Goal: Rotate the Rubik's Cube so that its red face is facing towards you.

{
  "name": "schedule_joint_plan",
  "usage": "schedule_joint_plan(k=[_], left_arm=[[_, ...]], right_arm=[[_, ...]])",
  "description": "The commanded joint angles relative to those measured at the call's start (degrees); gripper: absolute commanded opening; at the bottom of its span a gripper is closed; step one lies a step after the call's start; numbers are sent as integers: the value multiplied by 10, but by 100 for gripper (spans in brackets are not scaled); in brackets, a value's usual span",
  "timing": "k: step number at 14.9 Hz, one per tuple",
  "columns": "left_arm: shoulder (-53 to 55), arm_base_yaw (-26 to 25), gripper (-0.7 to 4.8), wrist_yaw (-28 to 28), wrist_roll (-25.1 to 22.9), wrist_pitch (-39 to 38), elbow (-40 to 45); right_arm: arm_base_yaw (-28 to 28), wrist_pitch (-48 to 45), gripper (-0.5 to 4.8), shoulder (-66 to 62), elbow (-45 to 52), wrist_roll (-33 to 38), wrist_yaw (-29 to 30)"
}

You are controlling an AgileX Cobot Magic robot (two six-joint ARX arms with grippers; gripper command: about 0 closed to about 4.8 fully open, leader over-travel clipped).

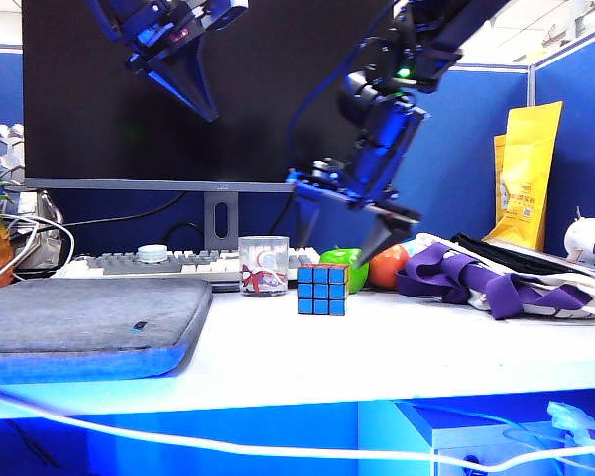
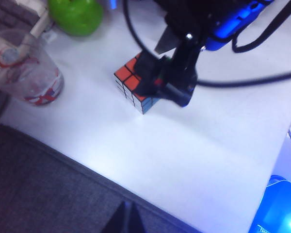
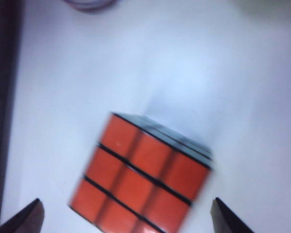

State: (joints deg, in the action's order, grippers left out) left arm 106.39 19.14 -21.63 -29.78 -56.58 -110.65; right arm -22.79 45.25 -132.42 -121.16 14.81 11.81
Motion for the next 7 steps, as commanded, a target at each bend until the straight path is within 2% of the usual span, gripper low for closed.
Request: schedule_joint_plan(k=[1, 5, 7], left_arm=[[-4, 1, -6, -4, 4, -4, -1], [-4, 1, -6, -5, 4, -10, -1], [-4, 1, -5, -5, 4, -12, -1]], right_arm=[[-11, -24, 479, -22, -2, 19, 19], [-26, -55, 479, -34, -2, 19, -17], [-26, -61, 479, -34, -2, 19, -9]])
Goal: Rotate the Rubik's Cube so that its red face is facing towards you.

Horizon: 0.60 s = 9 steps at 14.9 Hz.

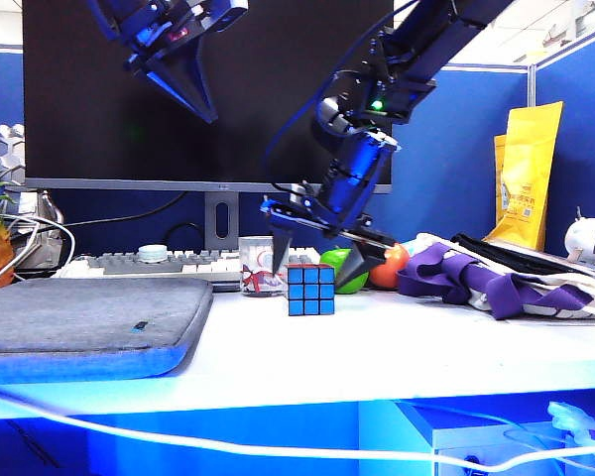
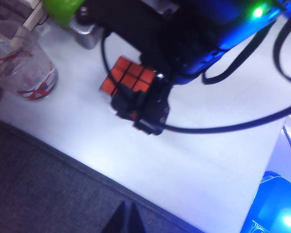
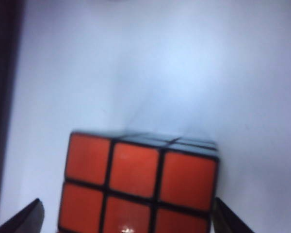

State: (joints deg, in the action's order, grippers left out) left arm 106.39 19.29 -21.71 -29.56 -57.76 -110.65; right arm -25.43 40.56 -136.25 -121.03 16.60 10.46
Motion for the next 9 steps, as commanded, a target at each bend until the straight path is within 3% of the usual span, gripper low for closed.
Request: schedule_joint_plan(k=[1, 4, 6, 9], left_arm=[[-4, 0, -6, -4, 2, -1, -1], [-4, 0, -6, -4, 2, -4, -1], [-4, 0, -5, -4, 2, -2, -1], [-5, -22, -6, -61, 27, 33, -1]], right_arm=[[0, -18, 344, 5, -3, 1, 12], [0, -17, 57, 5, -3, -18, 12], [0, -18, -3, 5, -3, -28, 16], [16, 7, -2, 21, -44, -52, 64]])
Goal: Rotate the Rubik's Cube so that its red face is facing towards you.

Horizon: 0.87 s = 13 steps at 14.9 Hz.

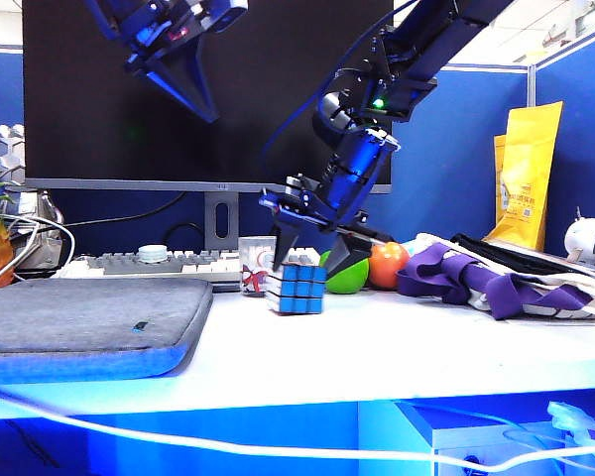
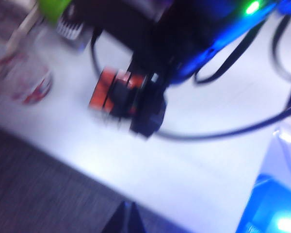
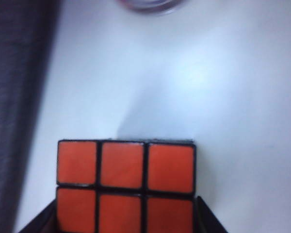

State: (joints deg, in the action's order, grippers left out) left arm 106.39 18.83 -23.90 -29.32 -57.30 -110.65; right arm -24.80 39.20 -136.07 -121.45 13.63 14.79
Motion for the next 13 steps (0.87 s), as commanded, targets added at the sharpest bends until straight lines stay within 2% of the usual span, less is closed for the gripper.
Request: schedule_joint_plan(k=[1, 4, 6, 8, 9, 11, 12, 13], left_arm=[[-5, -32, -5, -58, 26, 38, -1], [-10, -106, -5, -136, 35, 67, -1], [-11, -171, -6, -287, 35, 104, 5], [-11, -205, -5, -422, 47, 137, 16], [-10, -207, -5, -473, 41, 137, 17], [-9, -202, -6, -655, -5, 137, 17], [-10, -186, -6, -687, -24, 127, 16], [-9, -173, -5, -685, -28, 124, 17]], right_arm=[[17, 47, -2, 27, -64, -36, 21], [46, 138, -2, 100, -135, -82, 32], [70, 149, -2, 185, -142, -65, 139], [83, 145, -2, 271, -142, -57, 166], [83, 139, -2, 303, -142, -54, 184], [85, 75, -2, 351, -143, -8, 239], [85, 31, -2, 362, -143, 29, 289], [85, -6, -2, 367, -143, 68, 325]])
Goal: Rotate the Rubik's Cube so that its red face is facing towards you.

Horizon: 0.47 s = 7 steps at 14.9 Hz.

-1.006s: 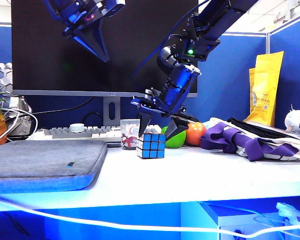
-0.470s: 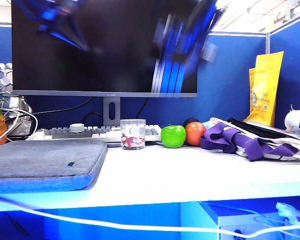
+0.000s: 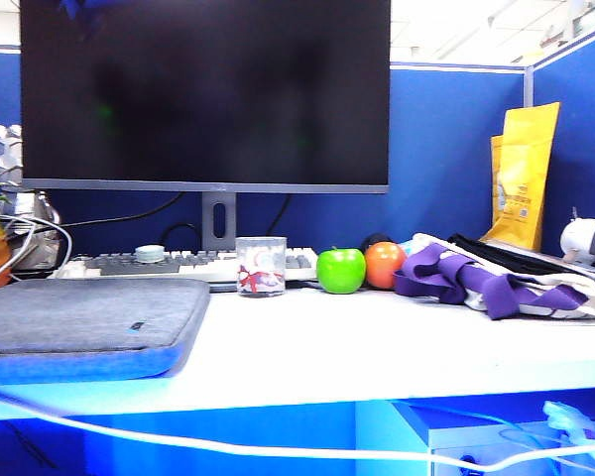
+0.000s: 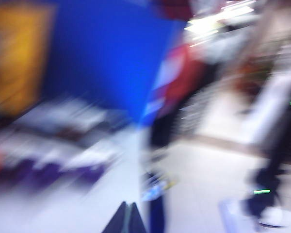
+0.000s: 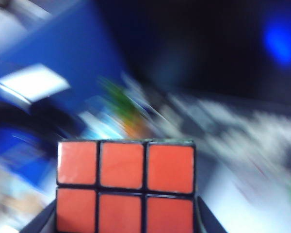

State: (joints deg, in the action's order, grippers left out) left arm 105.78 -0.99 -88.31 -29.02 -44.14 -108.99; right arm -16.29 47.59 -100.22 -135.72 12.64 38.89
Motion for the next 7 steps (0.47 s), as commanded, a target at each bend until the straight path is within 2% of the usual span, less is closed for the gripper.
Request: schedule_joint_plan(k=[1, 3, 5, 7], left_arm=[[-1, 40, -5, -43, -50, -20, 0], [-1, 67, -5, -45, -105, -48, 0], [-2, 75, -5, -46, -127, -49, 0], [-2, 75, -6, -45, -135, -49, 0]], right_arm=[[0, -120, -2, 10, -1, 106, 107], [-1, -152, -2, 10, -1, 136, 144], [0, -141, -2, 5, 0, 136, 214], [2, -100, -2, -8, 1, 119, 238]])
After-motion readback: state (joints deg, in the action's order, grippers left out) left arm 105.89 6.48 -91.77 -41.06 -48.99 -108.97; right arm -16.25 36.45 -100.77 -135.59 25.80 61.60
